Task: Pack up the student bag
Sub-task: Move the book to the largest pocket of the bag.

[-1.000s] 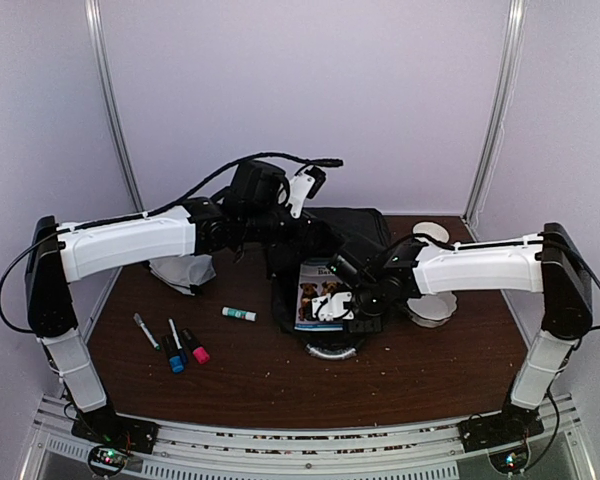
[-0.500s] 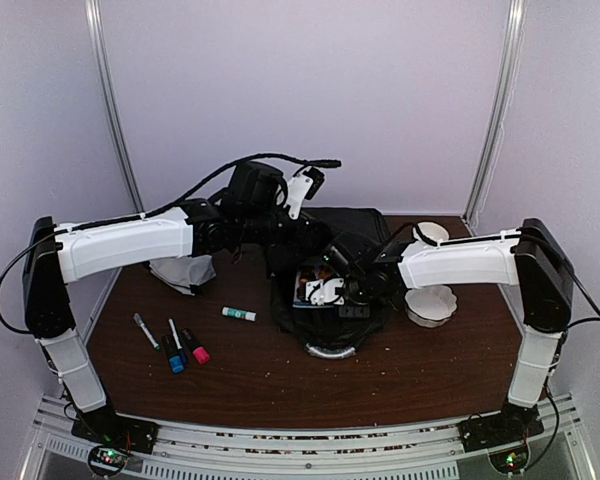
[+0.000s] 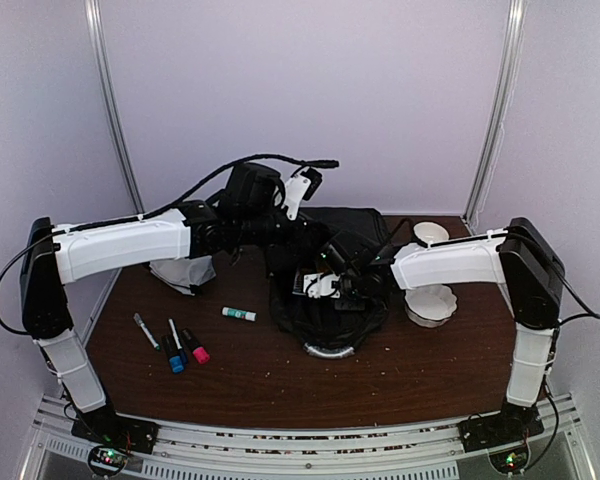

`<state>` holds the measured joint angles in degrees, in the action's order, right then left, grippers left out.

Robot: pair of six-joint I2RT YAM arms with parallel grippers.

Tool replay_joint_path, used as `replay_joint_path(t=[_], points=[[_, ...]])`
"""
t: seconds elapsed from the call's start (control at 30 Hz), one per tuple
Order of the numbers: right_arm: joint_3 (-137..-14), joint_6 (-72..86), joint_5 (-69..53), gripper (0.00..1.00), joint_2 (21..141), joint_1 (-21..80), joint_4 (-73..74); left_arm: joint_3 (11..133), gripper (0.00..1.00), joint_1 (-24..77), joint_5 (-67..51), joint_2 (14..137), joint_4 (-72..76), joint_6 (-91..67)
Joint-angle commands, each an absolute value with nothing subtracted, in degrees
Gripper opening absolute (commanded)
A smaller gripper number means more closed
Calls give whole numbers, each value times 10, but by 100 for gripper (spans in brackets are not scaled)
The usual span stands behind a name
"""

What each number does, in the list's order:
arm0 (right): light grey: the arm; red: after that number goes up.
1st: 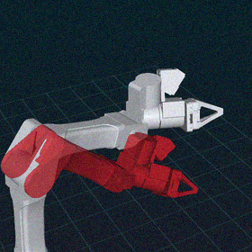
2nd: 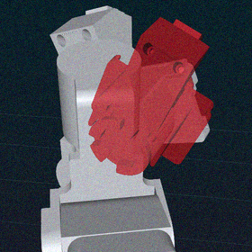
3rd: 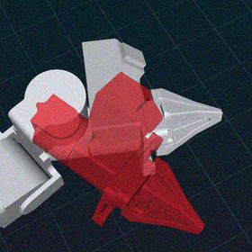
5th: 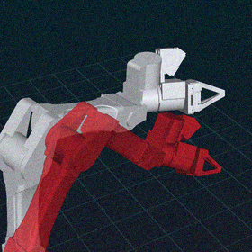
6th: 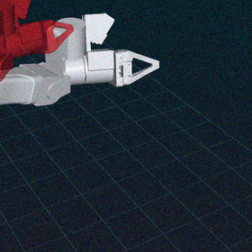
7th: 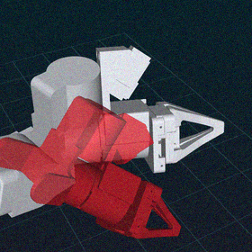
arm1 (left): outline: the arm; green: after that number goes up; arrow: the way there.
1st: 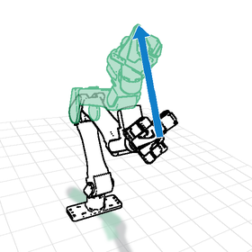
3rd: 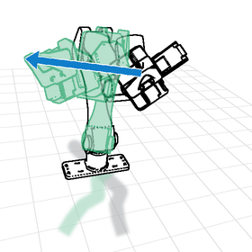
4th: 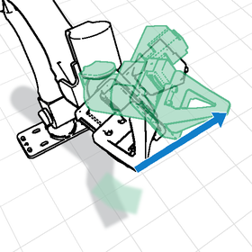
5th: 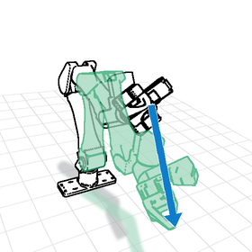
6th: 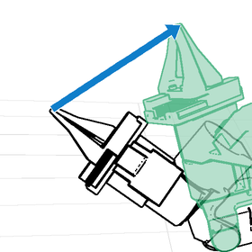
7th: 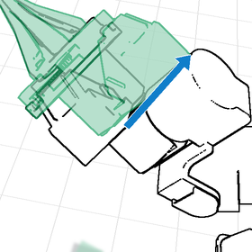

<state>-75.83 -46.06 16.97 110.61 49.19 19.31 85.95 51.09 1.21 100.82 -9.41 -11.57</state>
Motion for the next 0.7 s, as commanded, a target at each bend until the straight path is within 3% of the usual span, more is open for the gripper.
replay_joint_path(t=[0.0,0.27,0.67], points=[[-750,-458,185,38,1099,482,187,864,0,507,8,964,-4,-127],[-712,-405,109,50,1008,488,237,873,0,507,8,978,-9,-124],[-656,-312,-98,53,889,492,389,886,0,483,-21,1007,-15,-131]])
